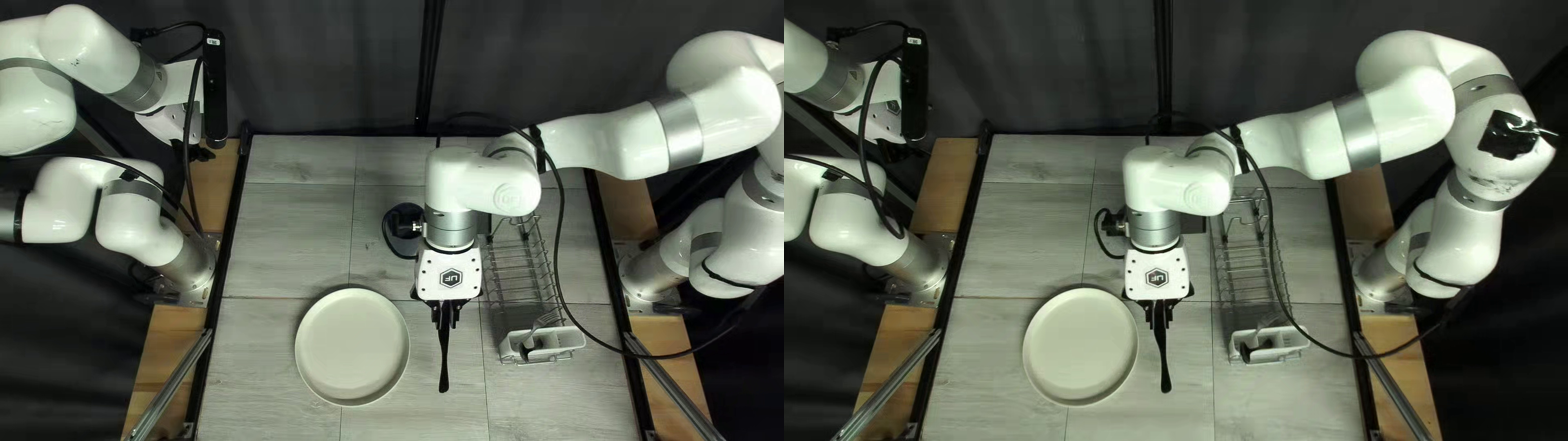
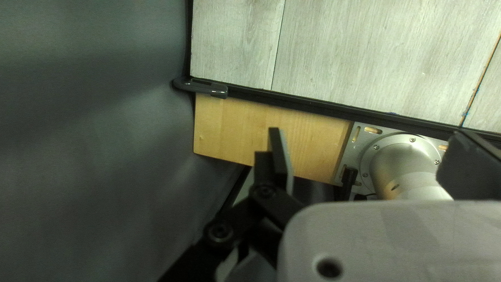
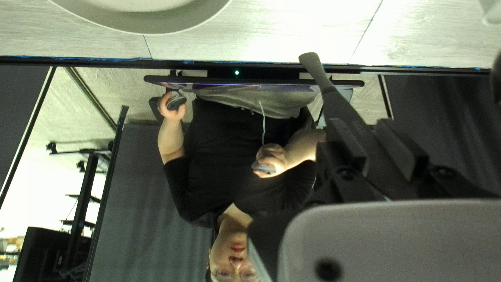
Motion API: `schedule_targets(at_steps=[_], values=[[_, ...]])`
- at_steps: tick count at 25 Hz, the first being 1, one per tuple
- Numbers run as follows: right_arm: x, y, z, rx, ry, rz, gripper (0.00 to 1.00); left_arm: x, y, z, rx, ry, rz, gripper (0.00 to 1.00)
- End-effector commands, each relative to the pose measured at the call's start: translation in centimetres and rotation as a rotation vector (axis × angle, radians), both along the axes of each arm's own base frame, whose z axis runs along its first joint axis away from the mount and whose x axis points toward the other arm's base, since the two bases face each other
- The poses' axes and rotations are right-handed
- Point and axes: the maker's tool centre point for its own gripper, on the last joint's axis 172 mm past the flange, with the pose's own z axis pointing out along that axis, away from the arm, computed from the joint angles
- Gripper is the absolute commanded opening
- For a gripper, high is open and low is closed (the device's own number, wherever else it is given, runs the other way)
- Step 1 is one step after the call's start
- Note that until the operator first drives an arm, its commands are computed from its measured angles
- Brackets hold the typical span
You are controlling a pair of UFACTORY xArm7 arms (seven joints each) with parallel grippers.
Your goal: Pick up and place plate onto table. Place down one fork to the left of the plate. Place spoon and knife to the right of the plate. Place cup above the knife and spoon
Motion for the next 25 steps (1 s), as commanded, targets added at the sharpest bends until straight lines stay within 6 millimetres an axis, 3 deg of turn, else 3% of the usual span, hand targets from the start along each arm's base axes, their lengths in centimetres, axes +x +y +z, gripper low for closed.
schedule_targets(at_steps=[1, 25], values=[[-0.1, -0.1, -0.8, 0.012, -0.007, -0.001, 0.0, 0.0, 0.0, 0.0, 0.0, 0.0, 0.0, 1.0], [0.0, -1.9, -5.1, 0.015, -0.013, -0.001, 0.0, 0.0, 0.0, 0.0, 0.0, 0.0, 0.0, 1.0]])
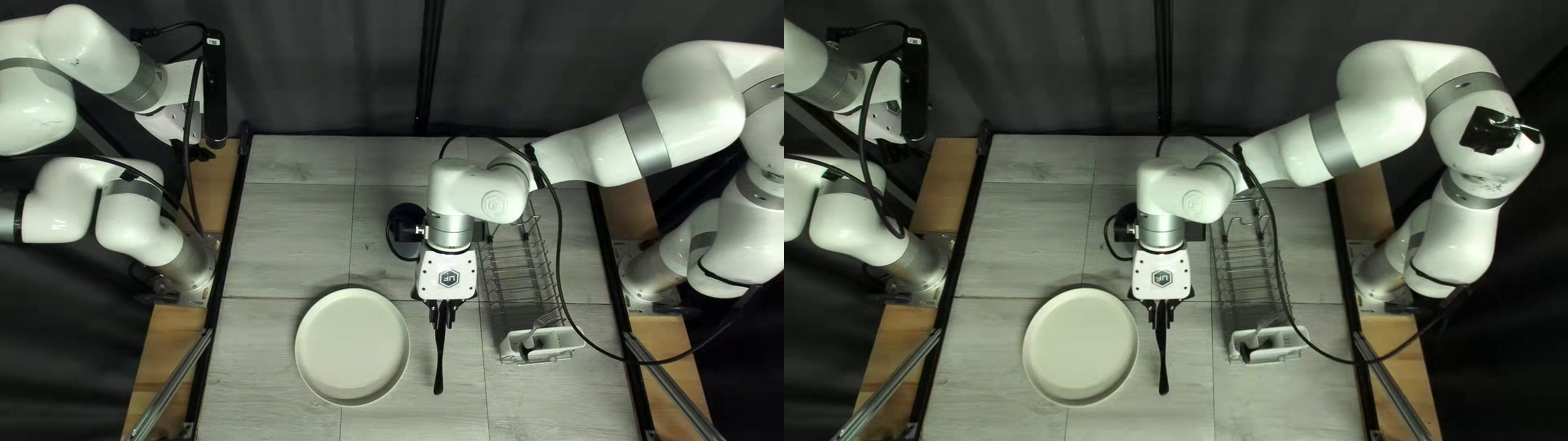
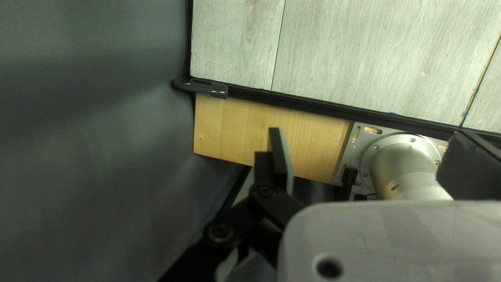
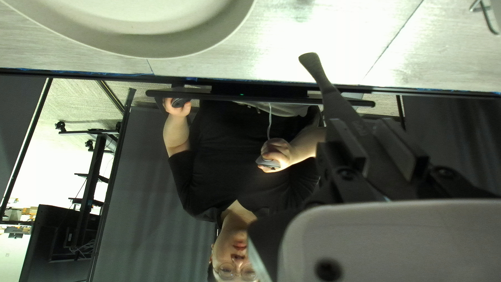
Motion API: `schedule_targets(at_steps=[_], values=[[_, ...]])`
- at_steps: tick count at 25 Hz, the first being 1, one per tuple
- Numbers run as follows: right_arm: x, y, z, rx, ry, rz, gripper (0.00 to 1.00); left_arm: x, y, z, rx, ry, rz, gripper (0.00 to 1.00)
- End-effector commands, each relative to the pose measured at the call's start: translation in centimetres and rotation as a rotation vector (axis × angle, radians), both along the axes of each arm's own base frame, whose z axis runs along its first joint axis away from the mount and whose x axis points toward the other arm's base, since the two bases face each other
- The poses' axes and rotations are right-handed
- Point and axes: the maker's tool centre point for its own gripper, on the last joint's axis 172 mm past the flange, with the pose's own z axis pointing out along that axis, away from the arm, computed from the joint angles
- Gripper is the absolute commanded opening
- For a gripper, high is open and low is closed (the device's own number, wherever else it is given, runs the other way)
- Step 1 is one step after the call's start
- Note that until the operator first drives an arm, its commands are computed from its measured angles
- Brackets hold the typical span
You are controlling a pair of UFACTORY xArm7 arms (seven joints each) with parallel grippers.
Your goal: Pick up and place plate onto table. Place down one fork to the left of the plate. Place spoon and knife to the right of the plate. Place cup above the knife and spoon
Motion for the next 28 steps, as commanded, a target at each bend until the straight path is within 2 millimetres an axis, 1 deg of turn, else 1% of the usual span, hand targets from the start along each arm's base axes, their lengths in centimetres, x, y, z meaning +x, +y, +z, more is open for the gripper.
schedule_targets(at_steps=[1, 5, 10, 11, 16, 19, 21, 24, 25, 26, 27, 28], values=[[0.1, -0.7, -0.8, -0.01, -0.003, 0.0, 0.0, 0.0, 0.0, 0.0, 0.0, 0.0, 0.0, 1.0], [0.2, -1.5, -1.7, -0.043, -0.009, 0.002, 0.0, 0.0, 0.0, 0.0, 0.0, 0.0, 0.0, 1.0], [0.0, -3.2, -3.6, -0.181, -0.002, 0.009, 0.01, 0.0, 0.0, 0.0, 0.0, 0.0, 0.0, 1.0], [0.0, -3.6, -3.9, -0.217, -0.001, 0.013, 0.08, 0.0, 0.0, 0.0, 0.0, 0.0, 0.0, 1.0], [0.2, -5.7, -4.9, -0.328, -0.001, 0.005, 0.09, 0.0, 0.0, 0.0, 0.0, 0.0, 0.0, 1.0], [0.4, -6.3, -6.0, -0.392, -0.008, -0.006, 0.09, 0.0, 0.0, 0.0, 0.0, 0.0, 0.0, 1.0], [0.4, -6.5, -6.8, -0.432, -0.009, -0.017, 0.11, 0.0, 0.0, 0.0, 0.0, 0.0, 0.0, 1.0], [0.1, -6.9, -7.9, -0.476, 0.002, -0.043, 0.11, 0.0, 0.0, 0.0, 0.0, 0.0, 0.0, 1.0], [0.0, -6.9, -8.0, -0.483, 0.004, -0.049, 0.2, 0.0, 0.0, 0.0, 0.0, 0.0, 0.0, 1.0], [-0.2, -6.9, -8.1, -0.494, 0.008, -0.057, 0.59, 0.0, 0.0, 0.0, 0.0, 0.0, 0.0, 1.0], [-0.3, -6.9, -8.0, -0.507, 0.013, -0.062, 0.77, 0.0, 0.0, 0.0, 0.0, 0.0, 0.0, 1.0], [-0.4, -6.9, -7.9, -0.511, 0.014, -0.064, 1.0, 0.0, 0.0, 0.0, 0.0, 0.0, 0.0, 1.0]])
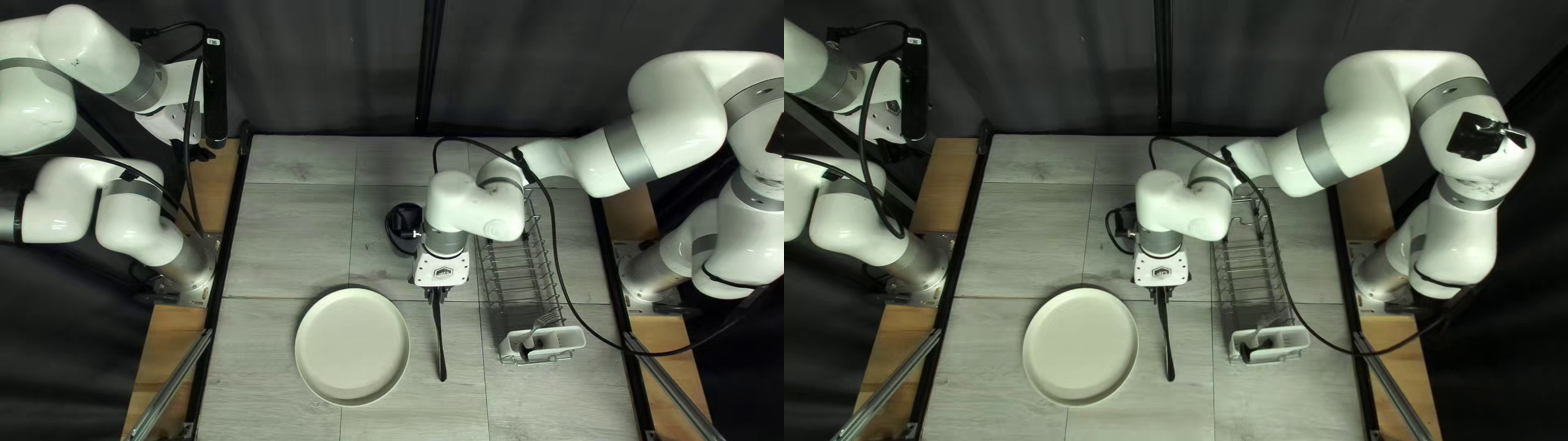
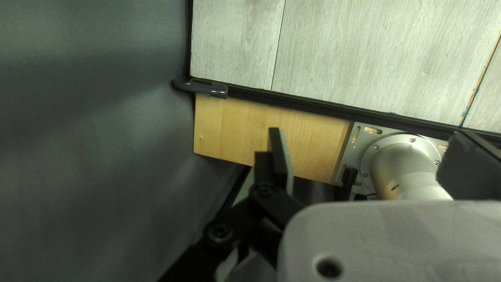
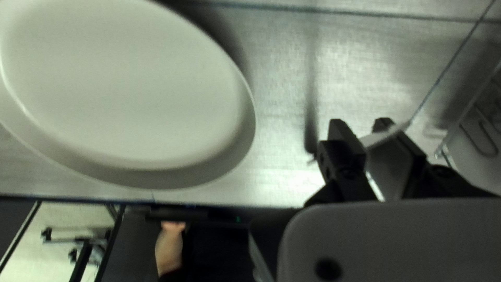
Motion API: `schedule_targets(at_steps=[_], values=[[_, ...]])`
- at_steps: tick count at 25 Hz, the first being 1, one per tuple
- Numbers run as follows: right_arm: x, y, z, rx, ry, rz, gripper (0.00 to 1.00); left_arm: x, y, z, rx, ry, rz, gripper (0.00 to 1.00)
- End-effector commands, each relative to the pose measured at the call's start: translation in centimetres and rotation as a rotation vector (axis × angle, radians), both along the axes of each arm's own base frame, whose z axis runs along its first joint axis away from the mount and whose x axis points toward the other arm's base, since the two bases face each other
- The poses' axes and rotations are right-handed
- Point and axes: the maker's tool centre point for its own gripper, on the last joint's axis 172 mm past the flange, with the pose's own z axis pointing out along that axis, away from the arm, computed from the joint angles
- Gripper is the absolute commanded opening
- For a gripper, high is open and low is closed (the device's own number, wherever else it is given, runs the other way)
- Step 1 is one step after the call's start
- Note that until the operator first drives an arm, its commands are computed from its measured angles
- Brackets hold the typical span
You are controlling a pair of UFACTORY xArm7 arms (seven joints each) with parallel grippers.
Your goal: Pick up and place plate onto table. Place down one fork to the left of the plate. Place spoon and knife to the right of the plate. Place cup above the knife and spoon
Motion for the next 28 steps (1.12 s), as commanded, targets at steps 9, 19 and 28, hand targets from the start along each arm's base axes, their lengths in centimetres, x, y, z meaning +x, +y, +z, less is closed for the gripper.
schedule_targets(at_steps=[9, 19, 28], values=[[-1.6, 0.8, 8.5, -0.147, 0.016, 0.009, 1.0, 0.0, 0.0, 0.0, 0.0, 0.0, 0.0, 1.0], [-1.8, 0.8, 9.8, -0.168, 0.02, 0.029, 1.0, 0.0, 0.0, 0.0, 0.0, 0.0, 0.0, 1.0], [-5.7, -0.8, 13.0, -0.144, 0.108, 0.42, 1.0, 0.0, 0.0, 0.0, 0.0, 0.0, 0.0, 1.0]])
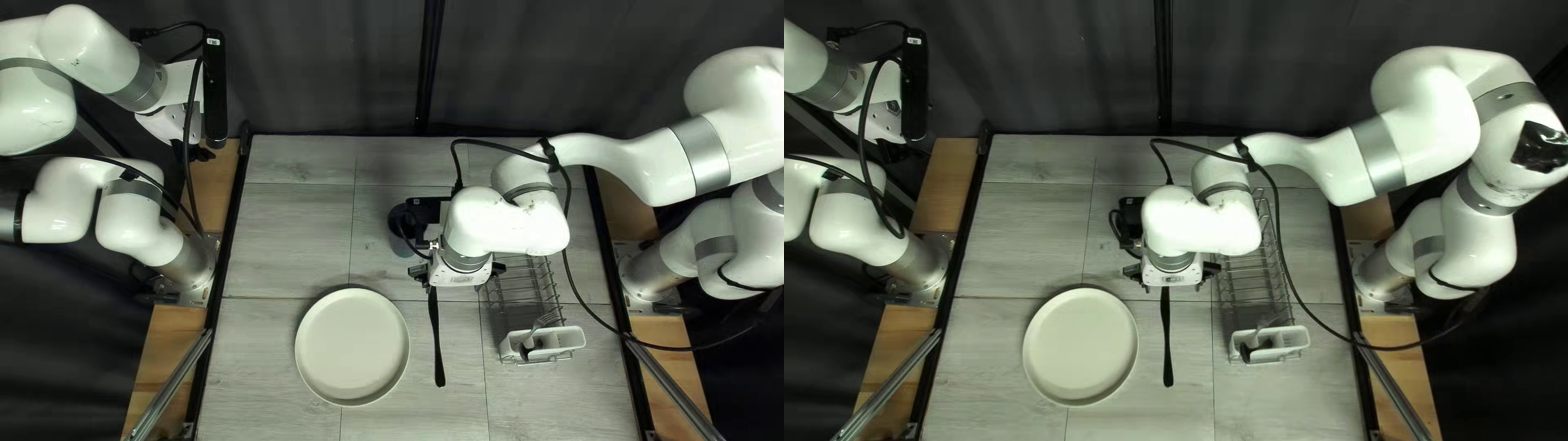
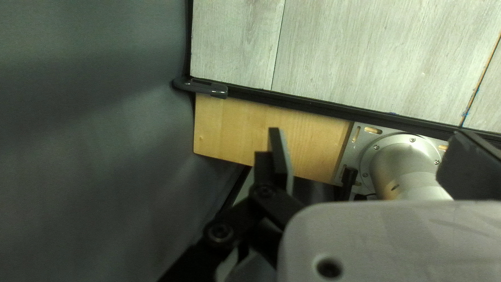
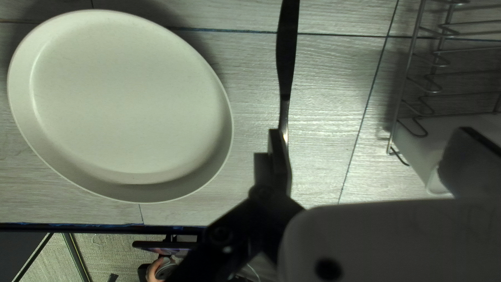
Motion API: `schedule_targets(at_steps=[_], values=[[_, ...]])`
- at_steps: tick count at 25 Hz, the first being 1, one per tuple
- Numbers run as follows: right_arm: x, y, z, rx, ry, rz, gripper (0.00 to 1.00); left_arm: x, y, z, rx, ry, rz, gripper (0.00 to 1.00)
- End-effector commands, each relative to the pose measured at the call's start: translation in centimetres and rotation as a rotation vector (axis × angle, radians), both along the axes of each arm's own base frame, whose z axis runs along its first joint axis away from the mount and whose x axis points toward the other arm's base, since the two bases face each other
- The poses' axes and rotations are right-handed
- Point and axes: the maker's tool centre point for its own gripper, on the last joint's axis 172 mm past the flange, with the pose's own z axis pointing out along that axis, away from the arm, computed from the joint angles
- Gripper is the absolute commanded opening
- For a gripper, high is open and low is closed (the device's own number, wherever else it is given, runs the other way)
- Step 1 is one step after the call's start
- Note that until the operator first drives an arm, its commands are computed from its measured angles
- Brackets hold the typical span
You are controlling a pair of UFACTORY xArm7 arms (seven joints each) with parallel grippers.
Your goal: Pick up and place plate onto table. Place down one fork to the left of the plate. Place spoon and knife to the right of the plate. Place cup above the knife and spoon
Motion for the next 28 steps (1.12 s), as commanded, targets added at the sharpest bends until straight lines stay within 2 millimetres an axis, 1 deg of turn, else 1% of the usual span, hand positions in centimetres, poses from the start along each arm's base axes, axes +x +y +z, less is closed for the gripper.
schedule_targets(at_steps=[1, 2, 4, 6, 7, 8, 15, 16, 17, 18, 19, 21, 22, 23, 24, 25, 28], values=[[-3.8, -0.7, 3.9, -0.004, 0.073, 0.265, 1.0, 0.0, 0.0, 0.0, 0.0, 0.0, 0.0, 1.0], [-4.4, -0.4, 4.4, -0.01, 0.075, 0.293, 1.0, 0.0, 0.0, 0.0, 0.0, 0.0, 0.0, 1.0], [-6.2, 0.9, 5.4, -0.026, 0.069, 0.388, 1.0, 0.0, 0.0, 0.0, 0.0, 0.0, 0.0, 1.0], [-8.0, 3.1, 5.8, -0.028, 0.055, 0.529, 1.0, 0.0, 0.0, 0.0, 0.0, 0.0, 0.0, 1.0], [-8.7, 3.6, 5.9, -0.023, 0.054, 0.578, 1.0, 0.0, 0.0, 0.0, 0.0, 0.0, 0.0, 1.0], [-8.9, 3.8, 5.9, -0.022, 0.054, 0.595, 1.0, 0.0, 0.0, 0.0, 0.0, 0.0, 0.0, 1.0], [-8.9, 3.8, 5.9, -0.022, 0.054, 0.595, 1.0, 0.0, 0.0, 0.0, 0.0, 0.0, 0.0, 1.0], [-9.3, 4.1, 5.8, -0.032, 0.045, 0.633, 1.0, 0.0, 0.0, 0.0, 0.0, 0.0, 0.0, 1.0], [-9.6, 4.5, 5.9, -0.022, 0.031, 0.659, 1.0, 0.0, 0.0, 0.0, 0.0, 0.0, 0.0, 1.0], [-10.3, 5.7, 6.2, -0.003, 0.016, 0.716, 1.0, 0.0, 0.0, 0.0, 0.0, 0.0, 0.0, 1.0], [-10.5, 6.3, 6.4, 0.008, 0.011, 0.746, 1.0, 0.0, 0.0, 0.0, 0.0, 0.0, 0.0, 1.0], [-10.9, 8.7, 6.5, 0.051, 0.012, 0.859, 1.0, 0.0, 0.0, 0.0, 0.0, 0.0, 0.0, 1.0], [-11.0, 9.5, 6.4, 0.062, 0.015, 0.897, 1.0, 0.0, 0.0, 0.0, 0.0, 0.0, 0.0, 1.0], [-11.2, 10.9, 6.4, 0.088, 0.02, 0.976, 1.0, 0.0, 0.0, 0.0, 0.0, 0.0, 0.0, 1.0], [-11.2, 11.6, 6.3, 0.104, 0.024, 1.017, 1.0, 0.0, 0.0, 0.0, 0.0, 0.0, 0.0, 1.0], [-11.1, 12.1, 6.3, 0.118, 0.034, 1.046, 1.0, 0.0, 0.0, 0.0, 0.0, 0.0, 0.0, 1.0], [-11.1, 12.1, 6.3, 0.118, 0.034, 1.046, 1.0, 0.0, 0.0, 0.0, 0.0, 0.0, 0.0, 1.0]])
